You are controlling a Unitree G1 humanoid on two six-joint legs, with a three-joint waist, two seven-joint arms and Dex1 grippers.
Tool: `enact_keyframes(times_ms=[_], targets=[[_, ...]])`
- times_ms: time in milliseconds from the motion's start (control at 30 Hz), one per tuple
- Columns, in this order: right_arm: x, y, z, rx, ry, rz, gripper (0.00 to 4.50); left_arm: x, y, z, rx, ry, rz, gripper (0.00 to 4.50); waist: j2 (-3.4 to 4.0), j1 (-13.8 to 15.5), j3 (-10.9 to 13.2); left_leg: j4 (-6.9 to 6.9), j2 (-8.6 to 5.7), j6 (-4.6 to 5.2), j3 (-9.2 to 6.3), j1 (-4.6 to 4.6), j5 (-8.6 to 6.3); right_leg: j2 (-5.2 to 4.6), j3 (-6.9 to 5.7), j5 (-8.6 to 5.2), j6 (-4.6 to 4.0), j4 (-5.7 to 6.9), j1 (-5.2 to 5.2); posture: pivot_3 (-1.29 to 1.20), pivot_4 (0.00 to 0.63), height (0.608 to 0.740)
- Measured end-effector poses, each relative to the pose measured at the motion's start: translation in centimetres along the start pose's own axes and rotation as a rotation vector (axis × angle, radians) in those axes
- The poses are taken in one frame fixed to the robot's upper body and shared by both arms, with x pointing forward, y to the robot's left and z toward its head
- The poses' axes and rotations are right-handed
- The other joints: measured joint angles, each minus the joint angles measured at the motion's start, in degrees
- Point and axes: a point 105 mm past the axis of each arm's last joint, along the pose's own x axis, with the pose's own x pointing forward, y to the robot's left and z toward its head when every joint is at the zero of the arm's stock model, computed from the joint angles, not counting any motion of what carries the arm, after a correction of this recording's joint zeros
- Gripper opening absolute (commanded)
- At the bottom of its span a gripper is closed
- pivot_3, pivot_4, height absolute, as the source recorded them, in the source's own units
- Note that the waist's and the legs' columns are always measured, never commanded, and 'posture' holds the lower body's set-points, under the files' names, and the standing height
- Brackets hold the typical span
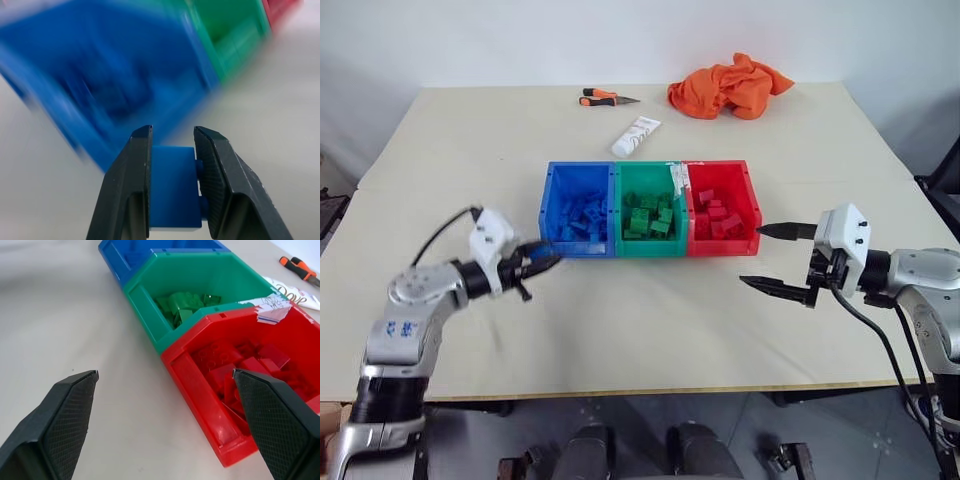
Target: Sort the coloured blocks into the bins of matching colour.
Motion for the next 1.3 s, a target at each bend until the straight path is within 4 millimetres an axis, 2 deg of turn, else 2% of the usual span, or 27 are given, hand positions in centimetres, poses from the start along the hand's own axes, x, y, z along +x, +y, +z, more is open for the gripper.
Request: enact_keyframes(times_ms=[267,367,467,533,633,733,867,1000,1100,1300], targets=[[0.1,0.0,-0.1,0.001,-0.009,-0.023,4.5,5.8,2.0,2.8,0.028,-0.125,0.054,0.94,-0.06,0.6,0.0,0.11,0.0,0.0,0.01,-0.07,0.0,0.04,-0.01,0.04,0.08,0.01,-0.04,0.0,0.15,0.74],[0.1,0.0,-0.1,0.0,-0.009,-0.027,4.5,7.3,2.3,2.5,0.05,-0.09,0.043,1.92,-0.06,0.5,0.0,0.11,0.0,0.0,0.03,-0.06,0.0,0.05,0.01,0.05,0.1,0.01,-0.05,0.0,0.15,0.74],[-0.1,0.0,-0.2,0.003,-0.007,-0.037,4.5,7.5,2.8,0.7,0.035,-0.022,0.041,2.82,-0.06,0.3,0.0,0.09,0.02,-0.01,0.04,-0.06,0.0,0.09,0.04,0.05,0.1,0.14,-0.11,0.0,0.15,0.74],[-0.1,0.0,-0.3,0.005,-0.006,-0.04,4.5,7.4,2.9,0.7,0.043,-0.024,0.031,3.5,-0.07,0.4,0.0,0.12,0.02,-0.01,0.03,-0.05,0.01,0.08,0.04,0.05,0.1,0.13,-0.12,0.0,0.15,0.74],[-0.2,0.1,-0.5,0.012,-0.002,-0.041,4.5,6.6,3.6,0.9,0.054,-0.027,0.044,4.43,-0.07,0.5,0.0,0.15,0.02,-0.01,0.02,-0.06,0.01,0.07,0.04,0.05,0.1,0.13,-0.12,0.0,0.15,0.74],[-0.2,0.1,-0.4,0.011,-0.002,-0.043,4.5,5.8,3.9,1.3,0.046,-0.044,0.046,4.47,-0.07,0.5,0.0,0.15,0.02,-0.02,0.02,-0.05,0.01,0.06,0.04,0.05,0.1,0.14,-0.12,0.0,0.15,0.74],[-0.2,-0.1,-0.5,0.012,-0.001,-0.046,4.5,4.6,3.2,1.2,0.022,-0.036,-0.013,4.47,-0.07,0.4,0.0,0.14,0.02,-0.02,0.02,-0.05,0.01,0.06,0.05,0.05,0.1,0.13,-0.11,0.0,0.15,0.74],[-0.5,-0.3,-0.8,0.017,0.01,-0.046,4.5,1.6,2.7,1.5,-0.023,-0.032,-0.091,4.47,-0.07,0.2,0.0,0.11,0.03,-0.02,0.01,-0.04,0.01,0.06,0.06,0.05,0.1,0.13,-0.12,0.0,0.15,0.74],[-1.1,-0.6,-1.2,0.017,0.036,-0.044,4.5,-1.4,2.3,1.3,-0.037,0.001,-0.143,4.47,-0.06,0.2,0.0,0.09,0.03,-0.02,0.01,-0.04,0.01,0.04,0.07,0.05,0.1,0.09,-0.11,0.0,0.15,0.74],[-2.5,-0.7,-2.6,0.038,0.084,-0.036,4.5,-5.2,2.8,-0.2,-0.02,0.015,-0.099,4.47,-0.06,0.4,0.0,0.07,0.03,0.0,-0.01,-0.03,0.0,0.02,0.05,0.05,0.1,0.01,-0.05,0.0,0.15,0.74]])
